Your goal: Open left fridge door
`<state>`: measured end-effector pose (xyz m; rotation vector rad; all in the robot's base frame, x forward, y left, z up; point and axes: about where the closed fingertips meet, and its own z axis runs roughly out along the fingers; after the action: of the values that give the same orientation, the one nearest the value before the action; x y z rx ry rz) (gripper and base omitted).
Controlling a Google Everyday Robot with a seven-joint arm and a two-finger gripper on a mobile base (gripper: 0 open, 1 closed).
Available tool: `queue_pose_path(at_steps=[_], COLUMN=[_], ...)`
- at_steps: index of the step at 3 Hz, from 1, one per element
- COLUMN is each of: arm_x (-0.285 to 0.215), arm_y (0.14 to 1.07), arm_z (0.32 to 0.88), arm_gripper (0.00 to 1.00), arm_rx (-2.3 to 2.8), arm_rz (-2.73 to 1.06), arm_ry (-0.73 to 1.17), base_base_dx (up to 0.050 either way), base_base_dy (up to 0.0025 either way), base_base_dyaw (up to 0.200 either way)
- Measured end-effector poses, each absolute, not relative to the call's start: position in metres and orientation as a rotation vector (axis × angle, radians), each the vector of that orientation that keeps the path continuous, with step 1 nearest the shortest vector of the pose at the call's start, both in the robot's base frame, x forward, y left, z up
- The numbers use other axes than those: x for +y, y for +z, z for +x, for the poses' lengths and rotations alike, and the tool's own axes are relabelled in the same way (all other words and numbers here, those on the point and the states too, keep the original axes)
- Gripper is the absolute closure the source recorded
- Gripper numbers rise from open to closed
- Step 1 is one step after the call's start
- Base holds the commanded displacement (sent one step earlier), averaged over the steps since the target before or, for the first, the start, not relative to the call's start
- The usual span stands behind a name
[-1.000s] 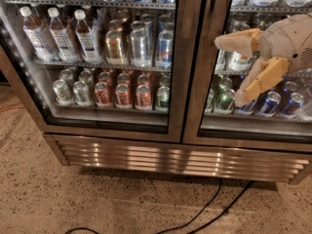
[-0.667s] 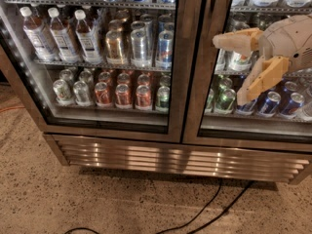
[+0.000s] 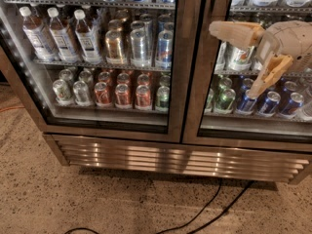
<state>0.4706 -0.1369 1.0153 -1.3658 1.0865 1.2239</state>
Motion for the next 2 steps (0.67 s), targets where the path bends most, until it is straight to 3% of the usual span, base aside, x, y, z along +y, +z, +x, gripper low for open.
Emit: queue_pose_path(at_steps=[2], arm_x=[-0.1320], arm_y=[1.0122], arm_z=[0.4727], arm_gripper=[0.00], arm_rx=[1.122], arm_rz=[-1.283], arm_ry=[1.196], base_base_dx=[0.000], base_base_dy=[0.00000], base_base_dyaw=[0.000])
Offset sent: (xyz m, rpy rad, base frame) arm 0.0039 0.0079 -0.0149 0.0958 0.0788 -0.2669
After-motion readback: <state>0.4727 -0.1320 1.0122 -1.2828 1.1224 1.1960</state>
